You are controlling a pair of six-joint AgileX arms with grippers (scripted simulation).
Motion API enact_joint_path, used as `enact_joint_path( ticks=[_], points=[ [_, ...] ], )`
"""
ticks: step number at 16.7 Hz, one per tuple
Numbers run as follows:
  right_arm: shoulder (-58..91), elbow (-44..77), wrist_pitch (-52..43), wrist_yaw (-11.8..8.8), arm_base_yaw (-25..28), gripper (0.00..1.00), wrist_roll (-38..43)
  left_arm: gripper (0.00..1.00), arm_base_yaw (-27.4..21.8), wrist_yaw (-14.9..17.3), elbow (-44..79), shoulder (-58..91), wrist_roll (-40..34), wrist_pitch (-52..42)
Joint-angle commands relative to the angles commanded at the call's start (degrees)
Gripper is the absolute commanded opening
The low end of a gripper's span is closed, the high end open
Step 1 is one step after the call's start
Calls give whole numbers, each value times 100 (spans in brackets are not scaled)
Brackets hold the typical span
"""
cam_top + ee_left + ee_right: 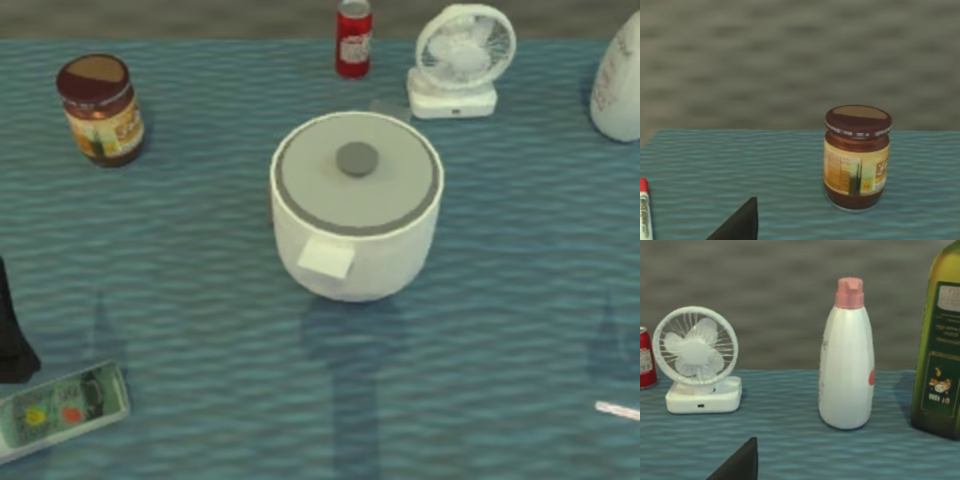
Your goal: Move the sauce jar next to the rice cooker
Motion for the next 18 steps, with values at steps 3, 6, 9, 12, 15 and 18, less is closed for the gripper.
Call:
enact_joint_path(
  ticks=[3, 6, 9, 12, 15, 18],
  points=[
    [0, 0, 0, 0, 0, 100, 0, 100, -2, 9, 44, 40, 8, -23],
    [0, 0, 0, 0, 0, 100, 0, 100, -33, 98, 463, 433, 82, -250],
    [0, 0, 0, 0, 0, 100, 0, 100, -96, 257, 1276, 1242, 213, -714],
    [0, 0, 0, 0, 0, 100, 0, 100, -166, 429, 2392, 2414, 375, -1378],
    [0, 0, 0, 0, 0, 100, 0, 100, -225, 577, 3720, 3865, 553, -2180],
    [0, 0, 0, 0, 0, 100, 0, 100, -267, 690, 5196, 5493, 737, -3053]
  ],
)
